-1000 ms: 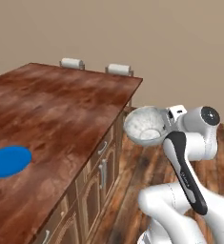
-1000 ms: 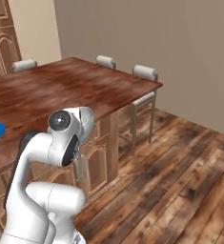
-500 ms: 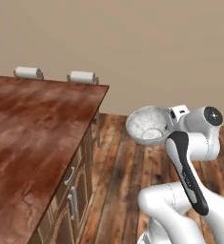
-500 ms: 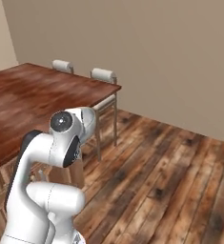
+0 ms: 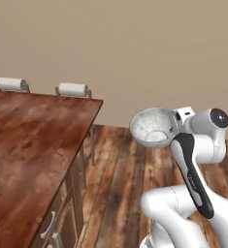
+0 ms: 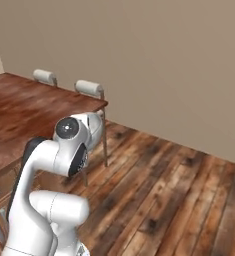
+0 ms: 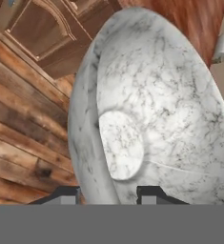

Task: Move the bowls from the cabinet to the plates on the dining table.

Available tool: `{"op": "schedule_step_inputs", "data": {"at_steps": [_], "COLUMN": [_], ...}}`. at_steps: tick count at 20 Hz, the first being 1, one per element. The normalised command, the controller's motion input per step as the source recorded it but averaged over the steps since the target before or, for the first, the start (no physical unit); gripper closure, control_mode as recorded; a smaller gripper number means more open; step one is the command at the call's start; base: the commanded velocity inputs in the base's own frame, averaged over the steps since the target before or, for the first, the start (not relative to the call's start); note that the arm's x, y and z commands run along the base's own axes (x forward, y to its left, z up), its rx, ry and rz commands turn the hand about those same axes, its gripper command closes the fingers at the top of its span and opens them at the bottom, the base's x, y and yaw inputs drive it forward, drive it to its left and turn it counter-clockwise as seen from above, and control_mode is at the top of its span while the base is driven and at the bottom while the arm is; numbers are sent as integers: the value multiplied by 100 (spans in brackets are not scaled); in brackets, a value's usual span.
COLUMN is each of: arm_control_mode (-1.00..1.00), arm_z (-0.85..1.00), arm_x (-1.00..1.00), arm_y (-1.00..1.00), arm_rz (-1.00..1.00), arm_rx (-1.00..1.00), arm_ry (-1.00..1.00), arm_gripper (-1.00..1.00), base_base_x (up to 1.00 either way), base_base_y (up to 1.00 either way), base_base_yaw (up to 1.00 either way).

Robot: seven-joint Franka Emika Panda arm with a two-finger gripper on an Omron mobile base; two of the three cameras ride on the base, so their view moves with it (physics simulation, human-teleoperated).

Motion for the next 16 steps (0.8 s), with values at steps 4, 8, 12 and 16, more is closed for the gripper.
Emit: {"op": "schedule_step_inputs", "data": {"at_steps": [4,8,12,16], "arm_control_mode": [100,100,100,100], "arm_z": [0,0,0,0], "arm_x": [0,0,0,0], "arm_y": [0,0,0,0], "arm_rz": [0,0,0,0], "arm_rx": [0,0,0,0], "arm_ry": [0,0,0,0], "arm_gripper": [100,100,100,100], "base_base_x": [31,0,0,0], "base_base_y": [-16,-1,-2,-3], "base_base_yaw": [36,59,63,61]}}
